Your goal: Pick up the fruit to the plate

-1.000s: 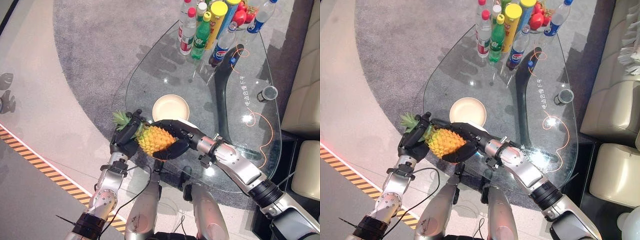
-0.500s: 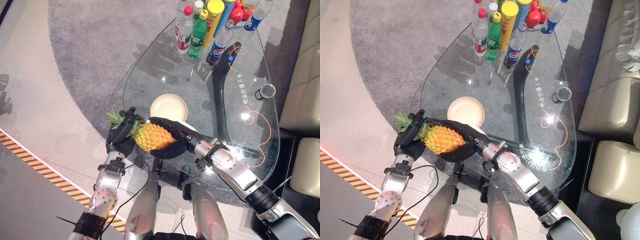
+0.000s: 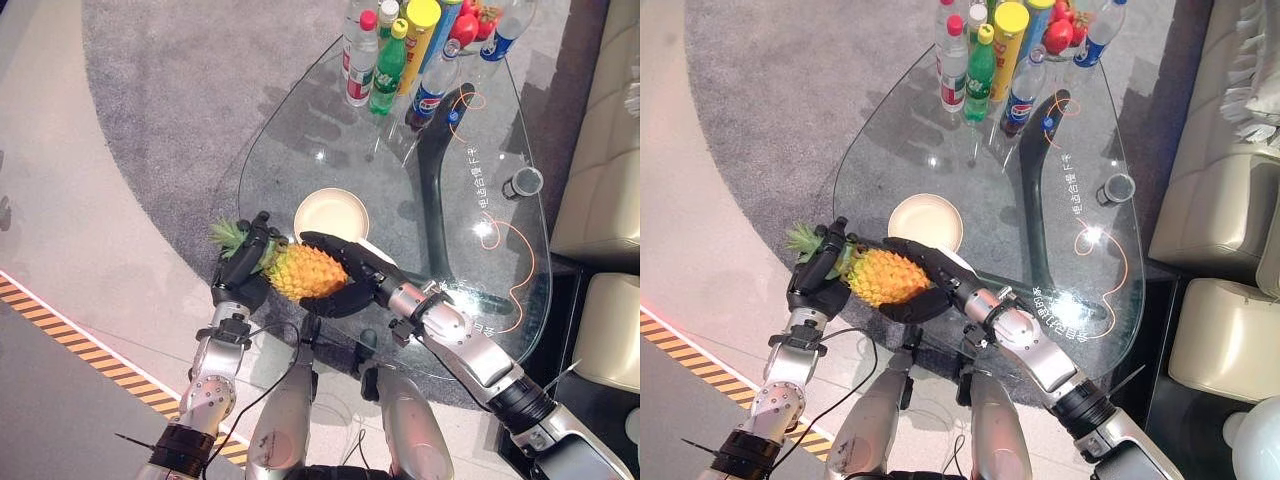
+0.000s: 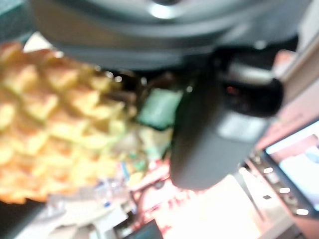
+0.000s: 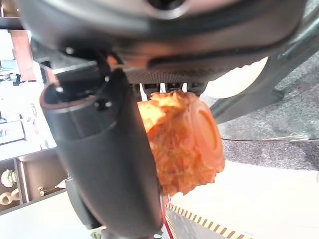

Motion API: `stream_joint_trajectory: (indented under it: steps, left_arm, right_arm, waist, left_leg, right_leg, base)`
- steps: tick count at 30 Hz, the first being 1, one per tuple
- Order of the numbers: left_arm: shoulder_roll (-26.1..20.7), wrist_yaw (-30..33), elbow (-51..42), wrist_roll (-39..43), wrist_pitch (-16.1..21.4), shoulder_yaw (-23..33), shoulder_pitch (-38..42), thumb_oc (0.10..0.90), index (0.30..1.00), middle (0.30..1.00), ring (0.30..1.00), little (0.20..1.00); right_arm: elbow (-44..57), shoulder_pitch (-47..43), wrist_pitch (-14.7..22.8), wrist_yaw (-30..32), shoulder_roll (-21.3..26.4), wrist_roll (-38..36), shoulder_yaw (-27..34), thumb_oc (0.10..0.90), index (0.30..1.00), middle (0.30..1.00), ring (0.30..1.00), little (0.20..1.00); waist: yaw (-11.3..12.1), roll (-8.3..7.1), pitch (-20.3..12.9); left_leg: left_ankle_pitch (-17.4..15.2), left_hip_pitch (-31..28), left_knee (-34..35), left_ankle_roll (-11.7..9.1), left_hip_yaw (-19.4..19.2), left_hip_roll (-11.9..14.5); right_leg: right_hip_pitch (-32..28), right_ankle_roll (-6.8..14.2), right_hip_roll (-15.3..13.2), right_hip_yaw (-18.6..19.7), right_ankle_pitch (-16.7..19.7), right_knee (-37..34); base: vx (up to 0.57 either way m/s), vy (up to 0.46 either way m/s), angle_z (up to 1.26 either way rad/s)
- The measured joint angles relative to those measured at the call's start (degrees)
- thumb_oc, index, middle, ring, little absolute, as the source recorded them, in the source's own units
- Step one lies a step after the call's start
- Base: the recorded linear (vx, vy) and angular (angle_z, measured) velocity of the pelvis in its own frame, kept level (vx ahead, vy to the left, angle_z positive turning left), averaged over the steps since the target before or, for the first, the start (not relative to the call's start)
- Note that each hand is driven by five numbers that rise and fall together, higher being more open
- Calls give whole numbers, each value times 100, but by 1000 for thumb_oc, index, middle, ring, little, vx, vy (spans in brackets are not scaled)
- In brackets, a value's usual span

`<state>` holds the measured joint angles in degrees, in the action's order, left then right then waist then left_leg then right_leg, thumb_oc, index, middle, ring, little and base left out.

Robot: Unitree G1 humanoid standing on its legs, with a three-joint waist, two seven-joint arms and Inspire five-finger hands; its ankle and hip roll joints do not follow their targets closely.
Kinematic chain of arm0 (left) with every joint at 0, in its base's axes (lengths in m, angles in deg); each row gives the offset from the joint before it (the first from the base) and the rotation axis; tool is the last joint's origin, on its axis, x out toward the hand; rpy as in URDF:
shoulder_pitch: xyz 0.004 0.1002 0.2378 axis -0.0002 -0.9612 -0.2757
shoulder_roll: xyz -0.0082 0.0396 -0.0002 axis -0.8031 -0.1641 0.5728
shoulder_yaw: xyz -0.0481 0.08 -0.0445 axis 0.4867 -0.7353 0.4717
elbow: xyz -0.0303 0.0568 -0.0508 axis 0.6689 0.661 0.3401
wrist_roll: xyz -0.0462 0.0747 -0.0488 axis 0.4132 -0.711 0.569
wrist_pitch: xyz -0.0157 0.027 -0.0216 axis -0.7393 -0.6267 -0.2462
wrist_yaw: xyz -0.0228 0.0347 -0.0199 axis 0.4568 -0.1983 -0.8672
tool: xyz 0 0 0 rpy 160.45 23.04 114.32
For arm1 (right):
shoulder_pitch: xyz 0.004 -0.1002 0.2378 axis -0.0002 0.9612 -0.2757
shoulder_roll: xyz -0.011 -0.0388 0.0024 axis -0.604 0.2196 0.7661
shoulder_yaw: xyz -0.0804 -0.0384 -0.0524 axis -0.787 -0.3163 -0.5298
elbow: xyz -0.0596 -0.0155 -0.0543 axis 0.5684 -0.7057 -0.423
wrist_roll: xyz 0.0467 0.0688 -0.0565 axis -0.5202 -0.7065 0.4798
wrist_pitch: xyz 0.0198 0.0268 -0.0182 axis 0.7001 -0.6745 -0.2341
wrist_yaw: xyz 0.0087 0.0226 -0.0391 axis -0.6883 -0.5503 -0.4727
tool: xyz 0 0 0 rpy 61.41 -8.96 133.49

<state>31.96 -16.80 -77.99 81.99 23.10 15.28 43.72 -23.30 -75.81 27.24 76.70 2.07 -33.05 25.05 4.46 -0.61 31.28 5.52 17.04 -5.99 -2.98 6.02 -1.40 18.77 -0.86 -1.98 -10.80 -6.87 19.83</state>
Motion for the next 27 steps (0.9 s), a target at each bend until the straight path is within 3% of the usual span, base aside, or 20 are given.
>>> stream_joint_trajectory:
  steps: [4,13,16,22,27]
  left_arm:
    - [24,-5,0,-263,79,-17,-8,100,300,300,300,200]
    - [139,60,-11,-1218,739,-42,34,100,300,300,300,200]
    - [145,355,-117,-1592,1086,56,40,100,300,300,300,200]
    - [100,1044,-221,-2380,1695,788,330,100,300,300,300,200]
    - [78,1663,-220,-3104,1826,753,592,100,300,300,300,200]
  right_arm:
    - [29,148,18,96,-47,-1,14,800,900,900,900,900]
    - [-45,422,-3,239,-274,3,230,800,900,900,900,900]
    - [-205,522,-57,371,-266,-14,438,800,900,900,900,900]
    - [-671,764,-233,574,135,-15,797,800,900,900,900,900]
    - [-685,770,-233,586,99,-16,743,800,900,900,900,900]
  waist:
    - [-7,-23,4]
    - [-59,-58,6]
    - [-74,-66,5]
    - [-133,-68,5]
    - [-147,-68,5]
  left_leg:
    - [0,0,-1,0,-4,0]
    - [-2,18,0,1,-26,1]
    - [-11,27,-1,12,-47,1]
    - [-17,96,-3,21,-87,0]
    - [-18,126,-2,21,-110,-1]
  right_leg:
    - [-1,2,0,3,2,-1]
    - [34,5,1,30,0,9]
    - [53,8,3,50,-2,15]
    - [143,10,7,105,-1,26]
    - [199,11,12,150,-2,42]
  base:
    - [0,0,0]
    - [0,0,0]
    - [9,10,-3]
    - [20,17,-4]
    - [10,11,-4]
